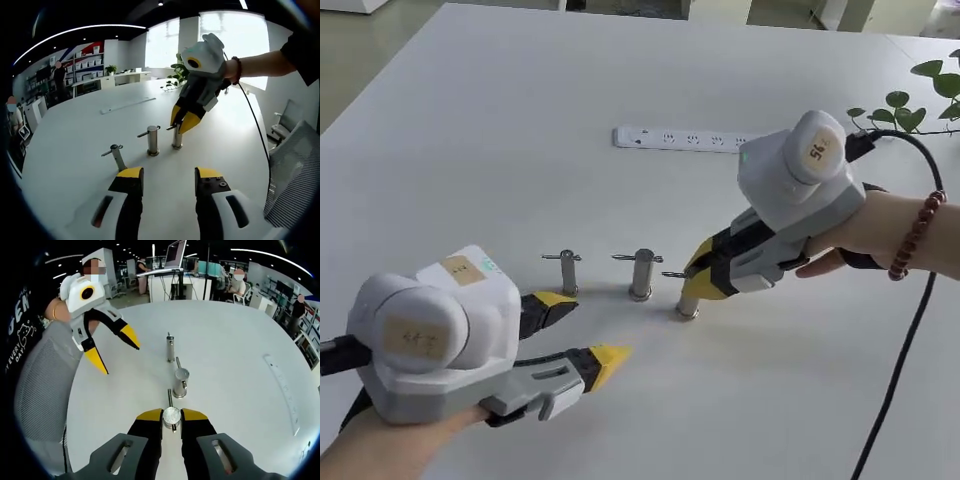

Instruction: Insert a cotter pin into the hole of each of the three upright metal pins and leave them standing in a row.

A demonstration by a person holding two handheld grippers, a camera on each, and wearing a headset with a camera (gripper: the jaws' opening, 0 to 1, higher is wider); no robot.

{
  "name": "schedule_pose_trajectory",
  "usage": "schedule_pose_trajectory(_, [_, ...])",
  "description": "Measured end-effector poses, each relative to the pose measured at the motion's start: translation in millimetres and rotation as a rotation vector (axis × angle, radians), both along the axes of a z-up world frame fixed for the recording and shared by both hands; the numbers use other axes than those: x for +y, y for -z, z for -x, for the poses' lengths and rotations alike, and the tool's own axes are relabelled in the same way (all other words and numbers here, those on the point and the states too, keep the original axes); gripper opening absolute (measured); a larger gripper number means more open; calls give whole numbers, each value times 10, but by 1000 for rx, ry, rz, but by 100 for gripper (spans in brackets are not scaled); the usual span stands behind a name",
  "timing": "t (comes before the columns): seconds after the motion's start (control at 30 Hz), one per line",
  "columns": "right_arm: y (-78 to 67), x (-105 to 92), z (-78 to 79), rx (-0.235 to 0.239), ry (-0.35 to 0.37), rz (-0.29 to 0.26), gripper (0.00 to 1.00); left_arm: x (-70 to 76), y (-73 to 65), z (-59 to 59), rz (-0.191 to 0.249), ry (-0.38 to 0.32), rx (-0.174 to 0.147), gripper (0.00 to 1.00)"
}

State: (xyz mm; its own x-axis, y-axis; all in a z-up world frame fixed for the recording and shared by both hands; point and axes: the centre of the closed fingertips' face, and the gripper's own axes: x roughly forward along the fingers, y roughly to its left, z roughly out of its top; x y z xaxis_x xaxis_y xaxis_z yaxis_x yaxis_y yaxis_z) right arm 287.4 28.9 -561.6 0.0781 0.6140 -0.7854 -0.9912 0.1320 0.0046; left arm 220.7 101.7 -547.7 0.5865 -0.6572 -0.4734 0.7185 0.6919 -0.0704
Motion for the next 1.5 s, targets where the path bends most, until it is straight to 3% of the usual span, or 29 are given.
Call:
schedule_pose_trajectory(0.17, [-3, -38, -65, -3, -3, 5, 8, 56, 29, 7, -2, -18, 7, 40])
schedule_pose_trajectory(0.5, [19, -129, -146, -8, -1, 23, 8, 124, -20, 8, 1, -36, -12, 41])
schedule_pose_trajectory(0.8, [18, -163, -149, -15, -20, 12, 8, 174, -31, 31, -5, -44, -13, 41])
schedule_pose_trajectory(1.13, [22, -161, -144, -4, -25, -3, 9, 221, -88, -31, -6, -52, -27, 41])
schedule_pose_trajectory(1.5, [22, -158, -157, -29, -61, 0, 9, 269, -88, -35, -16, -64, -25, 41])
